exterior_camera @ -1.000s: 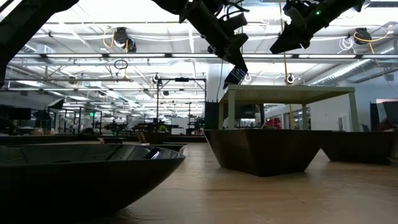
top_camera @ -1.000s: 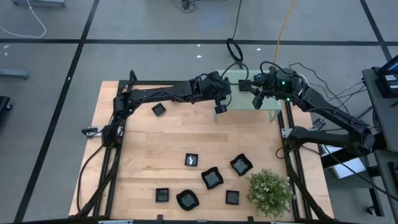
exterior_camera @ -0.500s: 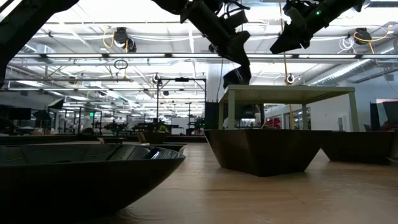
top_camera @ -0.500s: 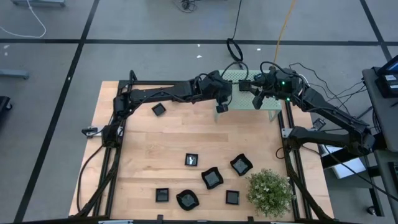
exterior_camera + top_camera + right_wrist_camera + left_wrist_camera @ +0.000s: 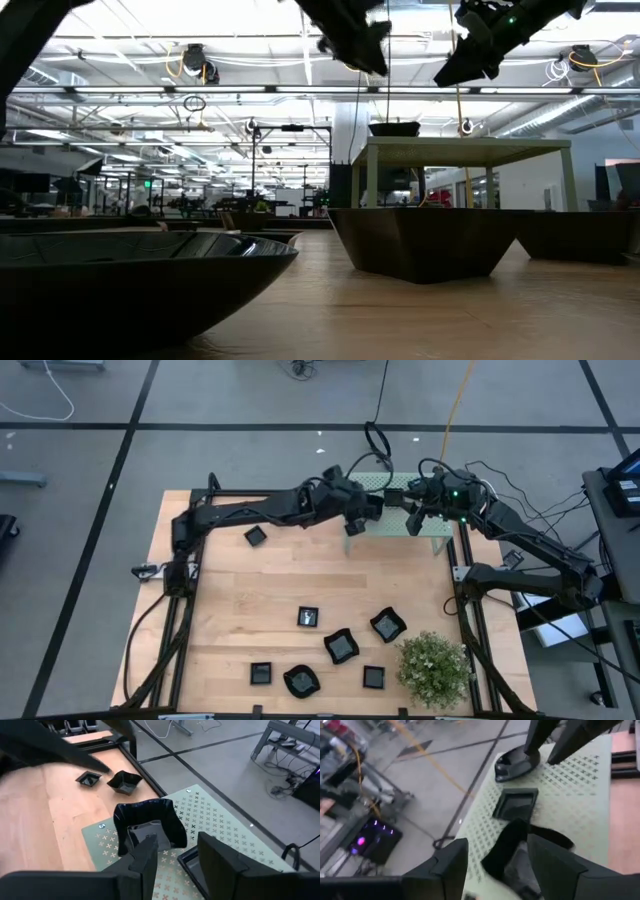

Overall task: Pick & Place Mini shaped plates
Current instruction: Stack the black distorted square plate on top of the distorted square plate on the shelf

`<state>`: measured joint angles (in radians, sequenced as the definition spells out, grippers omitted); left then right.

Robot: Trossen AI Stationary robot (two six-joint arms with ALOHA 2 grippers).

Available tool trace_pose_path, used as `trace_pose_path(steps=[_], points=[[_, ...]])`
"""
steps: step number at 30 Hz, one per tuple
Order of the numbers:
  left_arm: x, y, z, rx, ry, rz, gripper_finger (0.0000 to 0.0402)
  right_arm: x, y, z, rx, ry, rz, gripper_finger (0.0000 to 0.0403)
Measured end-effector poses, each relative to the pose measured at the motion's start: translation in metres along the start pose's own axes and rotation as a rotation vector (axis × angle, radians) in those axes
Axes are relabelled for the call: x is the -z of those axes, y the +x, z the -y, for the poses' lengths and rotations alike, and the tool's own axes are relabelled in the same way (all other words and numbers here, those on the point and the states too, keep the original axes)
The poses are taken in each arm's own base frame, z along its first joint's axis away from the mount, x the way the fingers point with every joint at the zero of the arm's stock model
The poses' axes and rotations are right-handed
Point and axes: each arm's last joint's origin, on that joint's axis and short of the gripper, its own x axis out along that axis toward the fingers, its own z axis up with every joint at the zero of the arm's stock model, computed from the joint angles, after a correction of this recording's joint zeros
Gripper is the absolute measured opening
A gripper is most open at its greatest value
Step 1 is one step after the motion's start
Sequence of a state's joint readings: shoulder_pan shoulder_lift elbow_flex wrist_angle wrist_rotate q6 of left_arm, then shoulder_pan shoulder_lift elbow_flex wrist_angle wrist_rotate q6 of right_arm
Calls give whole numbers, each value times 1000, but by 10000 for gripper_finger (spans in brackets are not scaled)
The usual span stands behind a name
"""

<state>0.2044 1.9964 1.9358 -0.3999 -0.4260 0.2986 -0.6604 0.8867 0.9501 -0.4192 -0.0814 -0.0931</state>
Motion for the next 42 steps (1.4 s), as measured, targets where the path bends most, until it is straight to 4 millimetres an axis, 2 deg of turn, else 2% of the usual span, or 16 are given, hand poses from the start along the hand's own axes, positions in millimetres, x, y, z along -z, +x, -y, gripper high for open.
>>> trace_pose_path(steps=[5, 12, 17, 20, 26, 34, 42], points=[[-5, -53, -3, 23, -105, -121, 195, 2, 0, -10, -48, 4, -28, 125], [-1, -124, -16, 57, -278, -261, 178, 11, 10, -44, -212, -91, -144, 126], [2, -161, -27, 64, -341, -306, 168, 33, 20, -74, -420, -318, -347, 126], [1, -176, -32, 72, -366, -287, 164, 43, 29, -93, -580, -372, -420, 126], [3, -195, -35, 90, -352, -299, 165, 62, 46, -130, -811, -413, -551, 125], [11, -202, -29, 107, -285, -376, 166, 95, 69, -166, -924, -581, -693, 125], [16, -206, -27, 114, -250, -426, 166, 124, 92, -193, -965, -640, -774, 125]])
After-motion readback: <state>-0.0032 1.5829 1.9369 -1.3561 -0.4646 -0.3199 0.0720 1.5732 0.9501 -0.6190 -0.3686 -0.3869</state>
